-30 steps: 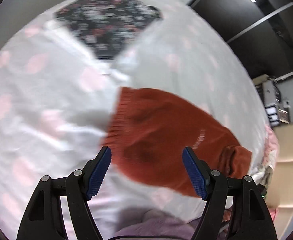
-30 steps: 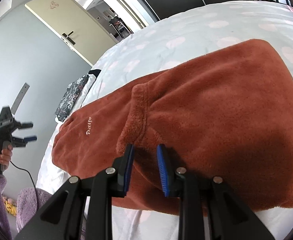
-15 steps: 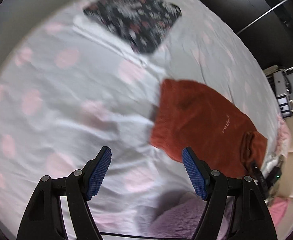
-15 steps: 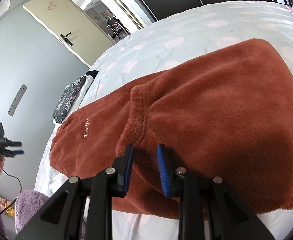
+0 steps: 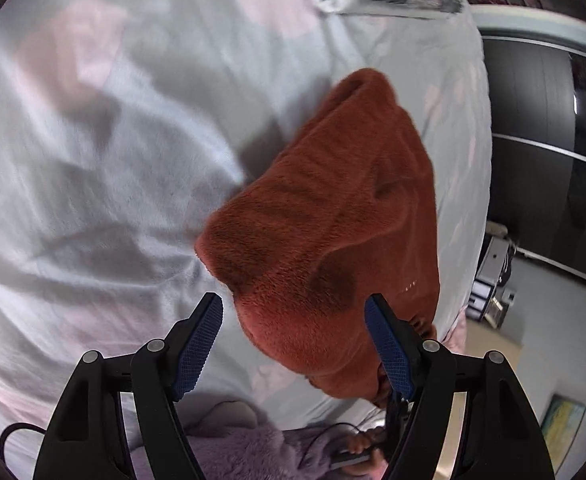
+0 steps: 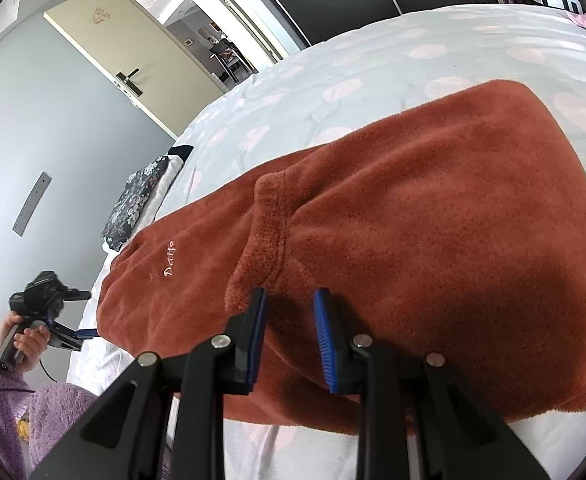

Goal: Fold clothes

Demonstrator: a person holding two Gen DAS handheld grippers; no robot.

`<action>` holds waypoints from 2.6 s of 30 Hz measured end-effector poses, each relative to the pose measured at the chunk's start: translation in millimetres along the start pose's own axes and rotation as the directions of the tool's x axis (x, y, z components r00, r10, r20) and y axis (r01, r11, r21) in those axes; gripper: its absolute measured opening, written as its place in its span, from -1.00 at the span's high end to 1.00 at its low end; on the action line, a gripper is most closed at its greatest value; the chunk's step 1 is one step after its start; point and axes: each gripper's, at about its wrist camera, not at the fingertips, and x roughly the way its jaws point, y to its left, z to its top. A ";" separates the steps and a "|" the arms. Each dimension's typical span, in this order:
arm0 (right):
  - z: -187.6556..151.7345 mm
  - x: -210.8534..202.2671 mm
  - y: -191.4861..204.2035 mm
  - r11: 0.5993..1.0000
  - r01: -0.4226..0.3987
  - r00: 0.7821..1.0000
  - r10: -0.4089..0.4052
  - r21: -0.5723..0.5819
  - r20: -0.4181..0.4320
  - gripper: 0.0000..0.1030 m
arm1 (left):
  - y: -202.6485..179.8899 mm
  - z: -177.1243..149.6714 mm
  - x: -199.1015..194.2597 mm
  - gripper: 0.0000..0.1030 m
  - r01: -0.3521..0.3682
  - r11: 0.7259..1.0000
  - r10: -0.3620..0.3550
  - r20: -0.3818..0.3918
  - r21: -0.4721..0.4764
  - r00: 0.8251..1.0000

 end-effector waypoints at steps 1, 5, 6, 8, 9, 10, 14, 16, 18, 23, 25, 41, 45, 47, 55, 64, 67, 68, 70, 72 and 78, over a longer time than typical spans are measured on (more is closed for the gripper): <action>0.1 0.2 0.5 1.000 -0.002 1.000 0.002 -0.003 -0.001 0.52 | 2.5 0.5 4.1 -0.45 -0.002 1.000 0.002 0.001 -0.020 1.000; 0.9 0.4 1.7 1.000 -0.014 1.000 0.014 -0.009 0.001 0.52 | 13.2 6.4 16.2 -0.45 -0.025 0.994 0.028 0.027 -0.105 0.999; 1.0 0.6 1.9 1.000 -0.016 1.000 0.016 -0.011 0.001 0.52 | 15.8 8.6 19.1 -0.45 -0.024 0.992 0.029 0.034 -0.127 0.999; 1.0 0.5 2.3 1.000 -0.019 1.000 0.019 -0.015 0.002 0.52 | 16.8 11.1 21.8 -0.45 -0.018 0.988 0.027 0.056 -0.156 0.998; 1.3 0.2 2.6 1.000 -0.021 1.000 0.021 -0.016 0.003 0.52 | 12.7 11.7 22.2 -0.45 -0.018 0.988 0.030 0.074 -0.154 0.997; 1.7 0.0 2.8 1.000 -0.024 1.000 0.024 -0.017 0.003 0.52 | 8.6 12.3 22.6 -0.45 -0.018 0.988 0.032 0.092 -0.152 0.995; 2.8 -0.4 0.9 1.000 -0.028 1.000 0.028 -0.012 0.006 0.52 | -19.2 9.9 14.8 -0.13 -0.030 0.995 0.048 0.187 -0.098 0.981; 3.0 -0.9 -0.1 1.000 -0.025 1.000 0.025 -0.008 0.007 0.52 | -35.0 6.7 9.0 0.02 0.006 0.998 0.008 0.224 -0.065 0.974; 3.2 -1.9 -1.1 1.000 -0.022 1.000 0.022 -0.003 0.008 0.52 | -55.5 0.4 1.4 0.09 0.039 0.999 -0.037 0.261 -0.004 0.965; 4.0 -7.7 -2.6 1.000 -0.017 1.000 0.017 0.008 0.026 0.52 | -126.1 -33.9 -12.6 0.15 -0.013 0.973 -0.067 0.341 0.229 0.938; 3.7 -11.9 -3.7 1.000 -0.011 0.999 0.011 0.011 0.036 0.52 | -153.1 -49.5 -21.1 0.15 -0.029 0.945 -0.098 0.365 0.326 0.926; 15.8 -111.4 -54.4 0.938 0.320 0.946 -0.323 0.130 0.000 0.52 | -344.0 -257.5 -9.6 0.15 -0.096 0.512 -0.275 0.269 0.853 0.923; 21.6 -141.0 -89.9 0.911 0.345 0.930 -0.364 0.227 0.047 0.52 | -366.0 -293.1 39.5 0.16 -0.147 0.456 -0.220 0.272 0.878 0.937; 22.2 -151.6 -109.1 0.902 0.329 0.931 -0.360 0.280 0.064 0.52 | -374.5 -306.9 68.5 0.17 -0.154 0.443 -0.194 0.262 0.883 0.945; 17.2 -136.9 -152.8 0.887 0.255 0.959 -0.283 0.385 0.017 0.52 | -366.4 -373.4 217.8 0.17 -0.188 0.300 0.044 0.183 0.935 0.982; 20.3 -128.7 -173.5 0.864 0.245 0.963 -0.271 0.441 -0.004 0.52 | -337.6 -397.1 267.3 -0.03 -0.184 0.220 0.178 0.146 0.958 0.973; 17.6 -136.1 -174.0 0.852 0.250 0.957 -0.288 0.459 0.015 0.52 | -336.0 -402.2 255.4 -0.34 -0.111 0.221 0.161 0.076 0.969 0.984; 15.8 -140.0 -174.1 0.848 0.250 0.955 -0.295 0.468 0.024 0.52 | -334.9 -404.2 250.2 -0.34 -0.084 0.224 0.154 0.050 0.971 0.987; 12.4 -148.3 -174.7 0.839 0.247 0.950 -0.307 0.484 0.048 0.52 | -332.5 -409.5 239.0 -0.34 -0.081 0.207 0.146 0.051 0.975 0.988; 10.3 -157.8 -173.8 0.837 0.237 0.945 -0.317 0.493 0.084 0.52 | -328.6 -411.7 226.6 -0.34 -0.098 0.186 0.135 0.074 0.978 0.988; 15.3 -191.9 -142.8 0.915 0.139 0.919 -0.262 0.380 0.296 0.52 | -305.4 -390.2 184.4 -0.34 -0.227 0.162 0.081 0.216 0.960 0.973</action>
